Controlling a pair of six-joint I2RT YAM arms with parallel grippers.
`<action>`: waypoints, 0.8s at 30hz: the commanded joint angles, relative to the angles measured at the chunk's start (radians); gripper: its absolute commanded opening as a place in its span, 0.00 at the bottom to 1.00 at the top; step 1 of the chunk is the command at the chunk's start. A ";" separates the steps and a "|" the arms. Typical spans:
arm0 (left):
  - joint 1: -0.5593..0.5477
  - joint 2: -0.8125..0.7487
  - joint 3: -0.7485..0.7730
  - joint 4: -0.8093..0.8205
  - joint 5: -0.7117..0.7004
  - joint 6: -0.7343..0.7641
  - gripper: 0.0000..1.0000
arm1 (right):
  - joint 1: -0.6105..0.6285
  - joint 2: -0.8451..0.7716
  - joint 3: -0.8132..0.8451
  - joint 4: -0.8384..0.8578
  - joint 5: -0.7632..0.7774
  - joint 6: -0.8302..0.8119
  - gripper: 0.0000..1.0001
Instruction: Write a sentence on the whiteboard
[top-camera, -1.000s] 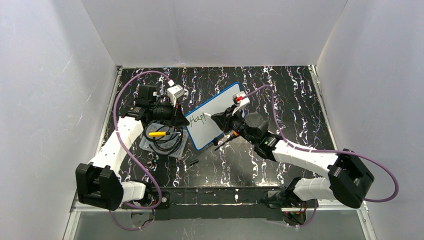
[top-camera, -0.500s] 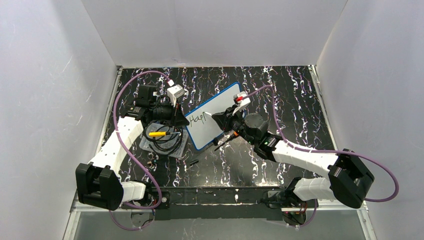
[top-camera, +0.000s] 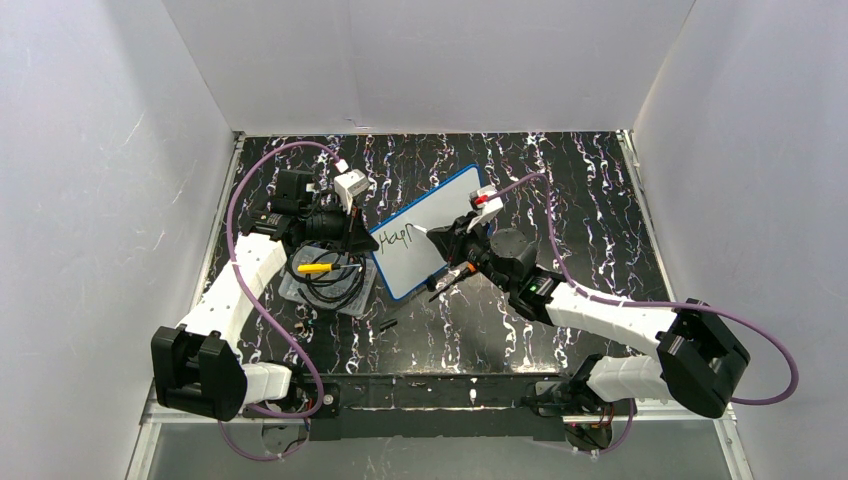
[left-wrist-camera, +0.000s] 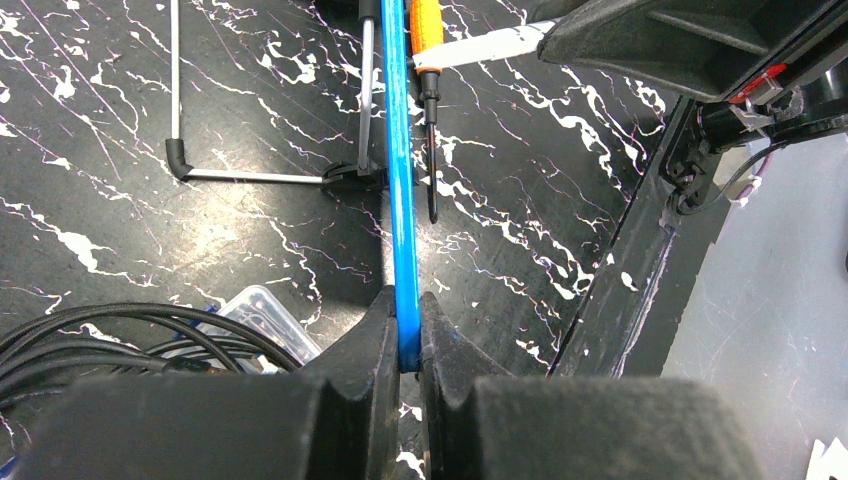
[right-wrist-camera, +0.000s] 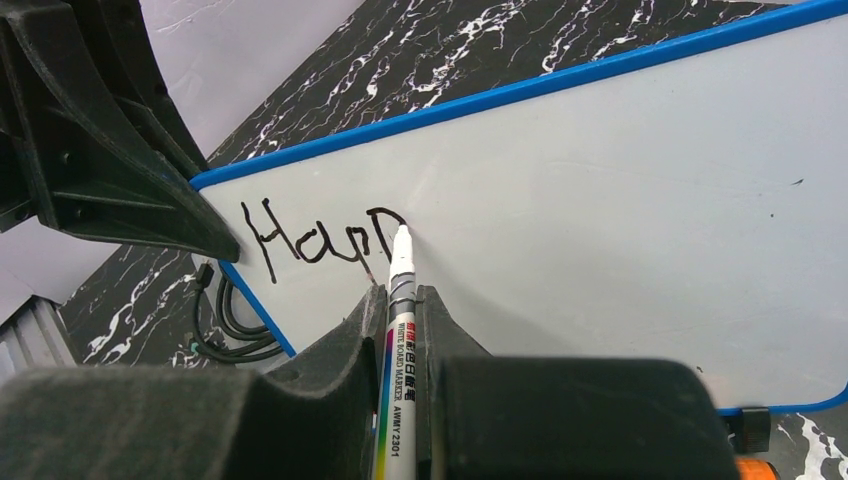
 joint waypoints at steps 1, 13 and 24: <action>-0.003 -0.035 0.031 -0.028 0.109 -0.022 0.00 | -0.006 0.002 -0.014 0.020 0.014 0.011 0.01; -0.004 -0.038 0.027 -0.022 0.106 -0.027 0.00 | 0.019 0.012 -0.032 0.052 0.007 0.039 0.01; -0.002 -0.038 0.027 -0.022 0.103 -0.028 0.00 | 0.041 -0.017 -0.031 0.060 0.002 0.039 0.01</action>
